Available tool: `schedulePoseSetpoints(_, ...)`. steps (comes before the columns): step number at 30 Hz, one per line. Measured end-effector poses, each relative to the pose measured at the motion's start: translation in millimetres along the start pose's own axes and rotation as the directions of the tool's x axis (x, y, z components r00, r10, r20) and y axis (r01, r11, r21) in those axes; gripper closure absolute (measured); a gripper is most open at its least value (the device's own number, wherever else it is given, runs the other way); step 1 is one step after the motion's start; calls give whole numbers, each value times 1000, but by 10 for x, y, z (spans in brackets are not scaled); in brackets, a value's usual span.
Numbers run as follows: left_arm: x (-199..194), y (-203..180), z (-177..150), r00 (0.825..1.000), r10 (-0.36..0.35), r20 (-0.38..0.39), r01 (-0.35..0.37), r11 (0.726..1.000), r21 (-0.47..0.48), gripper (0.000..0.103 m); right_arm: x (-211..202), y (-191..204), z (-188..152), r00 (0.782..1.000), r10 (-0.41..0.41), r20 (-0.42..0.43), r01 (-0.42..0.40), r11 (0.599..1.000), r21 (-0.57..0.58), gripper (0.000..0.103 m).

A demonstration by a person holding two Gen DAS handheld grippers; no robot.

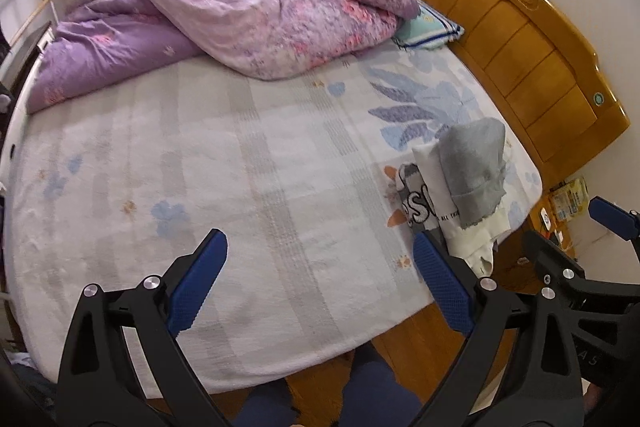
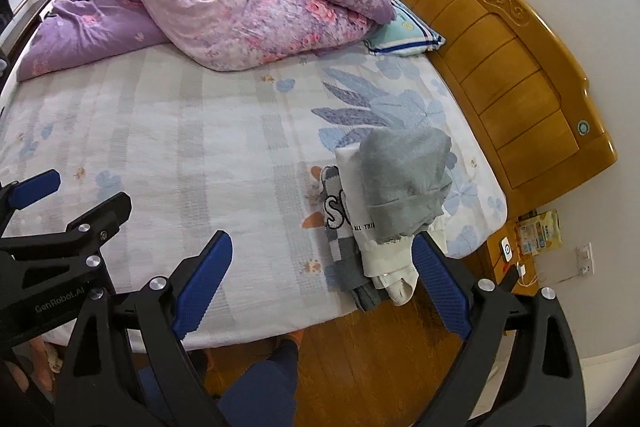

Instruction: Fold large clothes

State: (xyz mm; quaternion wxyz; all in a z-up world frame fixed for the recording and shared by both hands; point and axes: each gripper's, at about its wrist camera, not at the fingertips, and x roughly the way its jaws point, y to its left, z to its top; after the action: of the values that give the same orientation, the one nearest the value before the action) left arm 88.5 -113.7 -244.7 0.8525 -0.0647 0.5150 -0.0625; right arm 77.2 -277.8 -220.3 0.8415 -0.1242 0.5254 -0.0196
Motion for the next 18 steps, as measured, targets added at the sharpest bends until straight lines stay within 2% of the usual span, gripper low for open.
schedulePoseSetpoints(6, -451, 4, 72, 997, 41, 73, -41, 999, 0, 9, -308, -30, 56, 998, 53, 45, -53, 999, -2, 15)
schedulePoseSetpoints(18, -953, -189, 242, 981, 62, 182, -61, 998, -11, 9, -725, -274, 198, 986, 80, 149, -80, 997, -7, 15)
